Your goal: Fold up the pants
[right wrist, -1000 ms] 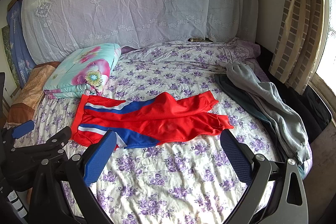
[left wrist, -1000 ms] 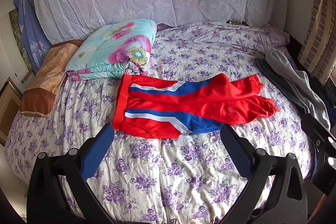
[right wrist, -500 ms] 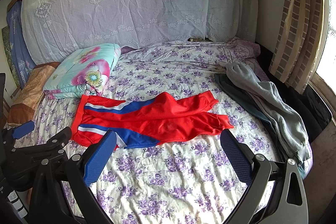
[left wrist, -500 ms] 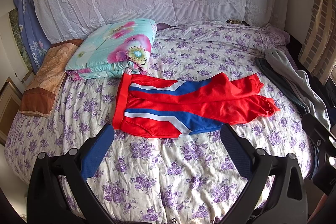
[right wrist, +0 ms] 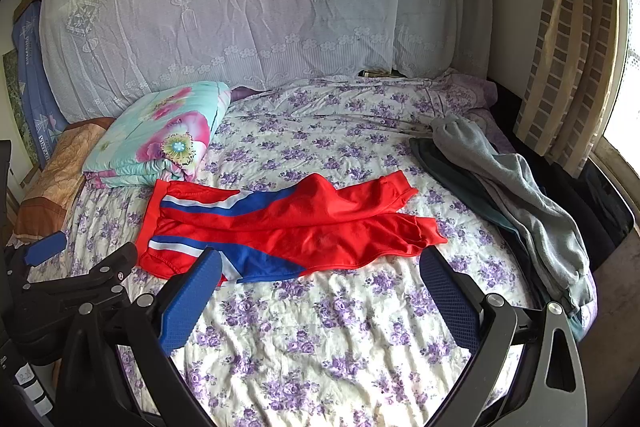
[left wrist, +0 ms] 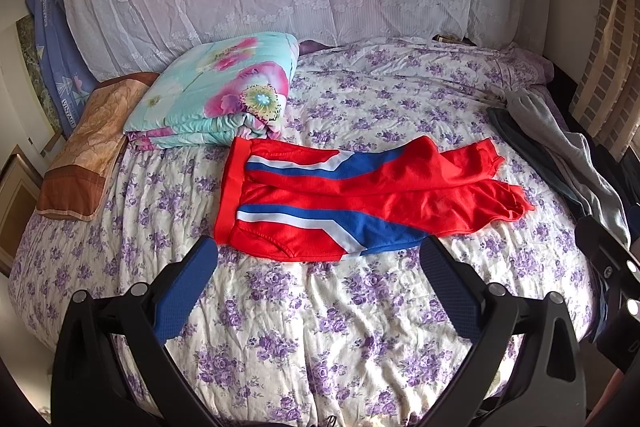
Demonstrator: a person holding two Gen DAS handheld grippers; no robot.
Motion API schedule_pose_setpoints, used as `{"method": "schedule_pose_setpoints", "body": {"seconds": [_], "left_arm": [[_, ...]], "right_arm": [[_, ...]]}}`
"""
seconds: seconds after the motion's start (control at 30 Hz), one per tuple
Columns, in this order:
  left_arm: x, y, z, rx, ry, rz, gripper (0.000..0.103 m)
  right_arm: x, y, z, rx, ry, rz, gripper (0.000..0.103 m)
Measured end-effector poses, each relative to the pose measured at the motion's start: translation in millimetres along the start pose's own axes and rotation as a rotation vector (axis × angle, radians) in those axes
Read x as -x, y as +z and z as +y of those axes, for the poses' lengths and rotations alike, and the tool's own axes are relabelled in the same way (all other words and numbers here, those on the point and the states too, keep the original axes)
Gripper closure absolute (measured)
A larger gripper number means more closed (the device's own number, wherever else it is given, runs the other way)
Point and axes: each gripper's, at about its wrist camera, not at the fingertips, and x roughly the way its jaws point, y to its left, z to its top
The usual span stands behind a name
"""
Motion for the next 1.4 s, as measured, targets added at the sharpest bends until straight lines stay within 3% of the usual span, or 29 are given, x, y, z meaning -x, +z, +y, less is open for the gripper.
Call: {"method": "schedule_pose_setpoints", "body": {"seconds": [0.23, 0.3, 0.43, 0.5, 0.63, 0.7, 0.97, 1.03, 1.1, 1.13, 1.17, 1.3, 1.4], "left_arm": [[3.5, -14.3, 8.5, 0.002, -0.001, 0.024, 0.004], [-13.1, -13.9, 3.4, 0.003, -0.004, 0.032, 0.004], [-81.6, -37.7, 10.9, 0.063, -0.016, 0.245, 0.004], [-126.5, -52.8, 31.9, 0.128, 0.009, 0.346, 0.004], [-188.7, -64.5, 76.5, 0.259, 0.055, 0.376, 0.004], [-220.8, -66.0, 95.0, 0.339, 0.033, 0.434, 0.004], [-293.9, -71.4, 132.3, 0.623, -0.033, 0.51, 0.005], [-301.8, -66.1, 145.6, 0.677, -0.013, 0.47, 0.016], [-295.0, -57.2, 161.0, 0.717, 0.002, 0.427, 0.072], [-290.0, -57.4, 166.5, 0.759, -0.059, 0.404, 0.079], [-282.9, -58.5, 169.3, 0.777, -0.09, 0.392, 0.08], [-254.7, -68.0, 164.6, 0.69, -0.117, 0.357, 0.081], [-245.1, -81.8, 165.9, 0.677, -0.092, 0.383, 0.081]], "right_arm": [[-3.0, -1.8, 3.3, 0.002, 0.005, 0.013, 0.003], [-20.1, -3.3, -0.7, 0.003, 0.02, 0.029, 0.003], [-62.5, -15.1, -18.2, 0.007, 0.007, 0.067, 0.003], [-93.7, -28.5, -23.1, 0.033, -0.026, 0.109, 0.003], [-157.1, -56.3, -32.9, 0.078, -0.066, 0.23, 0.003], [-178.2, -62.7, -39.0, 0.071, -0.079, 0.272, 0.003], [-214.8, -61.8, -64.1, 0.023, -0.062, 0.331, 0.003], [-217.5, -58.4, -70.0, 0.032, -0.066, 0.338, 0.003], [-219.0, -52.2, -78.3, 0.042, -0.072, 0.336, 0.003], [-219.2, -48.9, -83.1, 0.041, -0.072, 0.333, 0.003], [-219.4, -44.8, -89.5, 0.037, -0.073, 0.326, 0.003], [-229.2, -33.9, -118.5, -0.003, -0.094, 0.309, 0.003], [-256.2, -34.9, -147.1, -0.09, -0.021, 0.319, 0.003]]}}
